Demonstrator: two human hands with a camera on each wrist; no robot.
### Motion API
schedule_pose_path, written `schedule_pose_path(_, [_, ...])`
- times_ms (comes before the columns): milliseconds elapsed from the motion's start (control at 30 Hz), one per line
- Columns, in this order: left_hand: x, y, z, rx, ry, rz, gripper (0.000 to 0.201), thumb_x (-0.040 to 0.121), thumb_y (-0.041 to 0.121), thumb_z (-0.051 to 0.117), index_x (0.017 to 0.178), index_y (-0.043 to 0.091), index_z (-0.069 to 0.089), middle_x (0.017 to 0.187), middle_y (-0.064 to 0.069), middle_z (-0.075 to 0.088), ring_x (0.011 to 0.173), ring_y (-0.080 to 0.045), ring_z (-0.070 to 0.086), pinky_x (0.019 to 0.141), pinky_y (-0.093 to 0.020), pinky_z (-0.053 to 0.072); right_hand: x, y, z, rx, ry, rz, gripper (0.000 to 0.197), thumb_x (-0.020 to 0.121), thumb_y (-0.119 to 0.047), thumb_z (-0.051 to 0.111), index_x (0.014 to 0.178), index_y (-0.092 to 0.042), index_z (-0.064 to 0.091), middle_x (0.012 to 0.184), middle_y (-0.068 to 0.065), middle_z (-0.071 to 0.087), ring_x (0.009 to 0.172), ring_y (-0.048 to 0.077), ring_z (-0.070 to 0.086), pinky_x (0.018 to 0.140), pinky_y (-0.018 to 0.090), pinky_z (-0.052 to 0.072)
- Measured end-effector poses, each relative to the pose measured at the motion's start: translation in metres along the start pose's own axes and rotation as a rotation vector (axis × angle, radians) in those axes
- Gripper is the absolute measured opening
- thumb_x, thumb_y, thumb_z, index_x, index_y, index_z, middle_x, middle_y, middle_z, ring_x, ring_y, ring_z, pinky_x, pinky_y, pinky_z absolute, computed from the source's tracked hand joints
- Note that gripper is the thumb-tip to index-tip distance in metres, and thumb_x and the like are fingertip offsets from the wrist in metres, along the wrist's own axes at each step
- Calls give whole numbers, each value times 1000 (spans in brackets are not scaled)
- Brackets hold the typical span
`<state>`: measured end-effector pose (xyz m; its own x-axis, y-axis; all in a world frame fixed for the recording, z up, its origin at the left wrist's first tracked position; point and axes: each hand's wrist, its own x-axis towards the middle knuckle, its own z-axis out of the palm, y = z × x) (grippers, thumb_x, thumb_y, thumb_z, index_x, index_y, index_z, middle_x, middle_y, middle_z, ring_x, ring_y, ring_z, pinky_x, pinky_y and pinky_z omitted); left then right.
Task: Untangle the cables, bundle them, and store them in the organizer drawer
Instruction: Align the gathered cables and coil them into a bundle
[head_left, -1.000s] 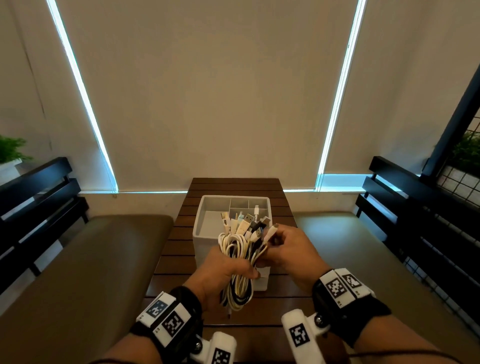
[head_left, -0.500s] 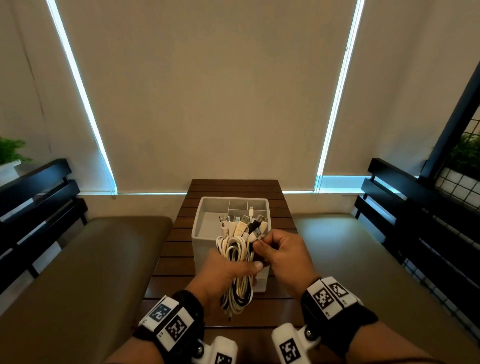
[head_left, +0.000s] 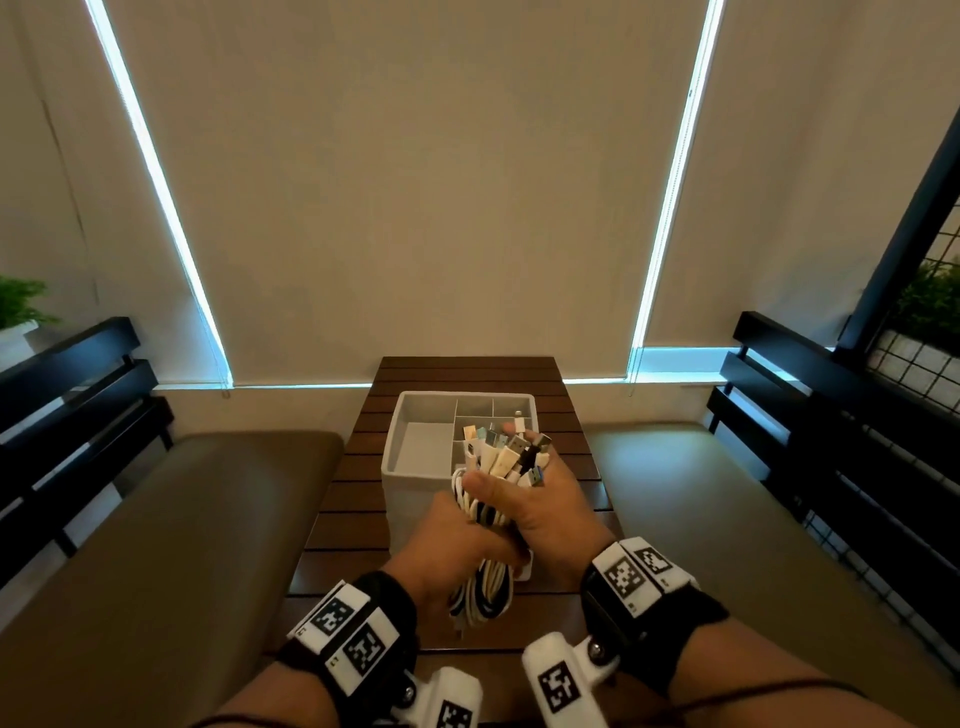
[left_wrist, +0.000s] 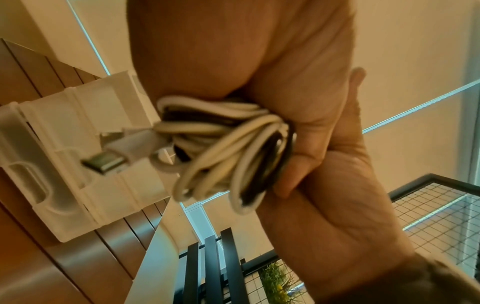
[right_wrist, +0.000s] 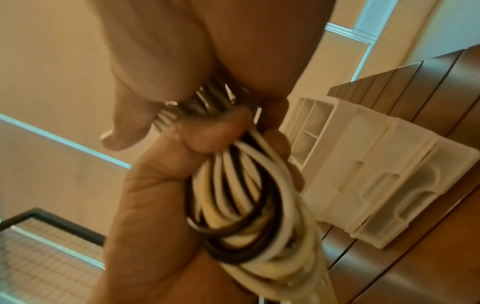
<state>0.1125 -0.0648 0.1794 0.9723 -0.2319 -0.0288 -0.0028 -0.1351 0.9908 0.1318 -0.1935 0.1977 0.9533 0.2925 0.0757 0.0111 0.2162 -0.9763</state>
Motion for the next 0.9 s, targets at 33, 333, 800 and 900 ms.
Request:
schedule_pose_path(33, [0,-1,1,-17,-4,-17,45,69,-12,71,106,13,65,97,-5,74,93,-21,71,84,-41,57,1,2,1,-14,19,-31,62,69,-13,81,123,-22,50,101,6,73,93,19,72,76,31,57])
schedule_pose_path(333, [2,-6,3,-113,44,-23,44,70,-14,70,107,9,66,98,-12,74,93,-27,71,81,-39,58,7,14,6,-170,98,-139,30,85,-10,70,105,-28,58,98,2,72,91,16,71,84,35,57])
schedule_pose_path(800, [9,-50,12,-297,169,-103,53,64,-21,66,110,5,65,101,-15,73,94,-32,71,78,-45,59,19,48,5,-151,127,101,31,82,-18,74,110,-9,64,96,10,74,86,22,72,77,34,59])
schedule_pose_path(900, [17,-64,6,-347,214,-163,45,55,-9,72,99,2,70,96,-18,74,91,-36,71,82,-48,57,29,46,2,-207,-18,135,42,86,-29,66,121,-8,55,102,6,71,86,13,70,71,22,55])
